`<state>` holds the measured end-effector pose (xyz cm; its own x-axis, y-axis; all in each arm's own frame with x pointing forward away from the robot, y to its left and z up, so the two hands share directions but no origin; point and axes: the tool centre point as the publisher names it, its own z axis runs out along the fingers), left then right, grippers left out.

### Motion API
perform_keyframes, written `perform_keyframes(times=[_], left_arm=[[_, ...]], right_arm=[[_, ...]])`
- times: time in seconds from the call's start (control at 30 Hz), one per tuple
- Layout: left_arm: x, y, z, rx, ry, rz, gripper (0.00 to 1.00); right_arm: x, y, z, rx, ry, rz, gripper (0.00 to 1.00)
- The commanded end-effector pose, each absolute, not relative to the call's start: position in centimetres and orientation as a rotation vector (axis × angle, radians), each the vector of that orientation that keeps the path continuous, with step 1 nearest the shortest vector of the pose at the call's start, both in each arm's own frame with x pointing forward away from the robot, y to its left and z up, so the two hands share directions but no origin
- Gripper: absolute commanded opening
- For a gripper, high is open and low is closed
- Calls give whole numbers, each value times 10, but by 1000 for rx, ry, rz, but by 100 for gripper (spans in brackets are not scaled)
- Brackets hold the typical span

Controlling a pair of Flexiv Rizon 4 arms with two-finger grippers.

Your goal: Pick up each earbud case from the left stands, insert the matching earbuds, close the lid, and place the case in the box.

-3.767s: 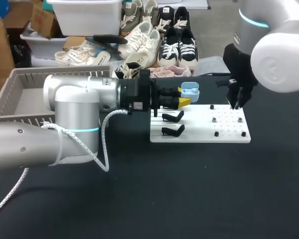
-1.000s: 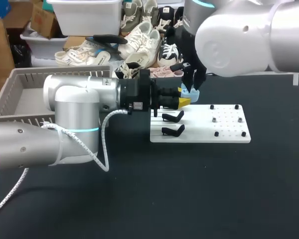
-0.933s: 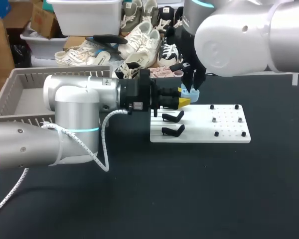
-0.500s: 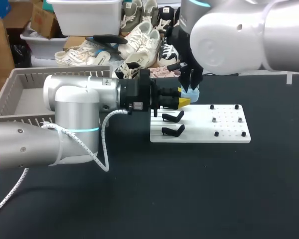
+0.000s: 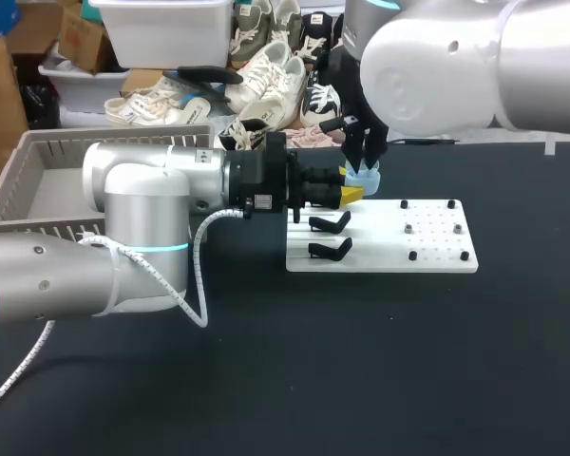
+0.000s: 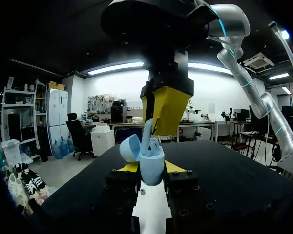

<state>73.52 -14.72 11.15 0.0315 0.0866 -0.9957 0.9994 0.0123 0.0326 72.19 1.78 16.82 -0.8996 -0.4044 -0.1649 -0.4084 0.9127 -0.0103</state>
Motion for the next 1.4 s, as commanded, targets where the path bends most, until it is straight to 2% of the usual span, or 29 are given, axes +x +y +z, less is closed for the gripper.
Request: perform_keyframes(times=[0.03,1.4], left_arm=[[736,-147,111,1277,1253,-1134,0],[736,-147,111,1277,1253,-1134,0]], right_arm=[[722,17,168,-620,2913,35,0],[713,22,167,-630,2916,39,0]])
